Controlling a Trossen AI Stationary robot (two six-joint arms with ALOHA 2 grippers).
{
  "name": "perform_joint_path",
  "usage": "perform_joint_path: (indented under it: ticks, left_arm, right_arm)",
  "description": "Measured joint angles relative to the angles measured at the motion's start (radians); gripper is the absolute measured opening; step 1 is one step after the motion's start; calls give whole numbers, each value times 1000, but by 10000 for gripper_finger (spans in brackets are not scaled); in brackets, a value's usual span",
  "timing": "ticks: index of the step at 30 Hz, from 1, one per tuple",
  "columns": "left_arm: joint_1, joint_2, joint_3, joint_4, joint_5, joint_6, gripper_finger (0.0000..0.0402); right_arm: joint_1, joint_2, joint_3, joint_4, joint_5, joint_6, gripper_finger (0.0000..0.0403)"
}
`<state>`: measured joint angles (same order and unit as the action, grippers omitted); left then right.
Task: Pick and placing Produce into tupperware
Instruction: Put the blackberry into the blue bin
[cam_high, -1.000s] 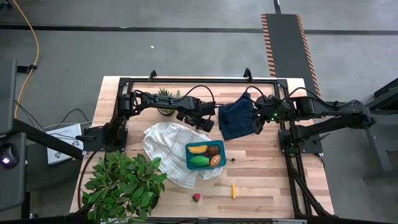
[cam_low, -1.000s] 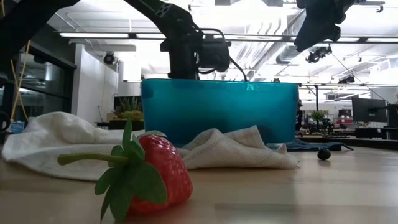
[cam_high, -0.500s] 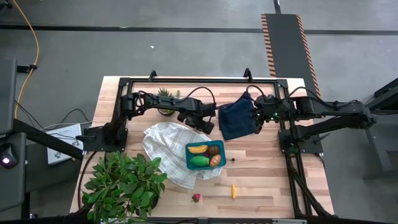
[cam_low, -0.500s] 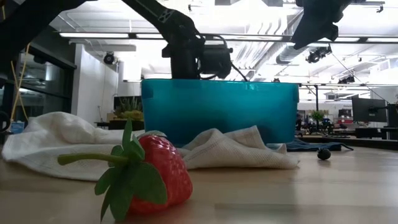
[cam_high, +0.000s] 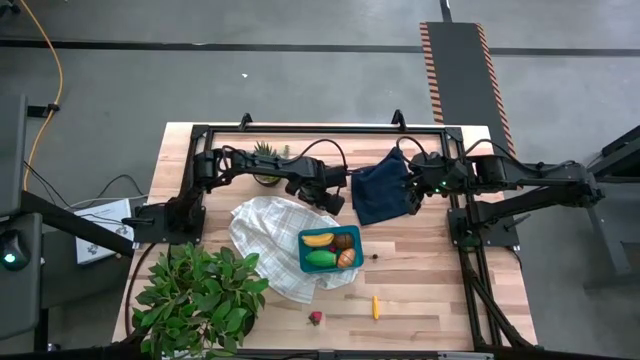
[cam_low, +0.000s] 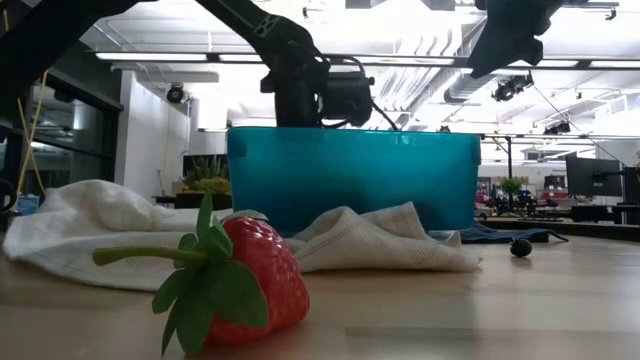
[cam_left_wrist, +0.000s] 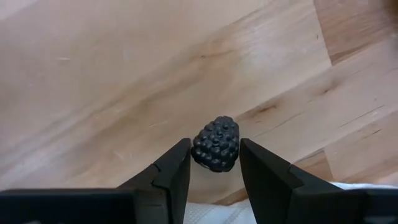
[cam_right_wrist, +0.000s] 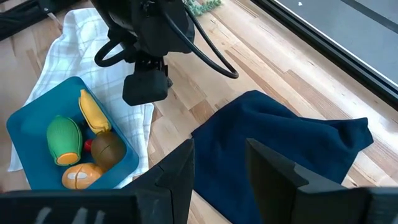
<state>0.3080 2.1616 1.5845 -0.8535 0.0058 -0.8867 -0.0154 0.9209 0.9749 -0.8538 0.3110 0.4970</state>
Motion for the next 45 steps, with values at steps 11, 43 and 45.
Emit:
perform_joint_path:
  ticks: [11,43,45]
  left_arm:
    - [0,0,0,0,-22,16,128]
    - [0,-13,22,-20,12,57,86]
    - [0,-18,53,-36,9,85,85]
  right_arm:
    - [0,2,0,0,0,0,133]
    - [0,2,0,1,12,4,133]
    - [0,2,0,1,12,15,133]
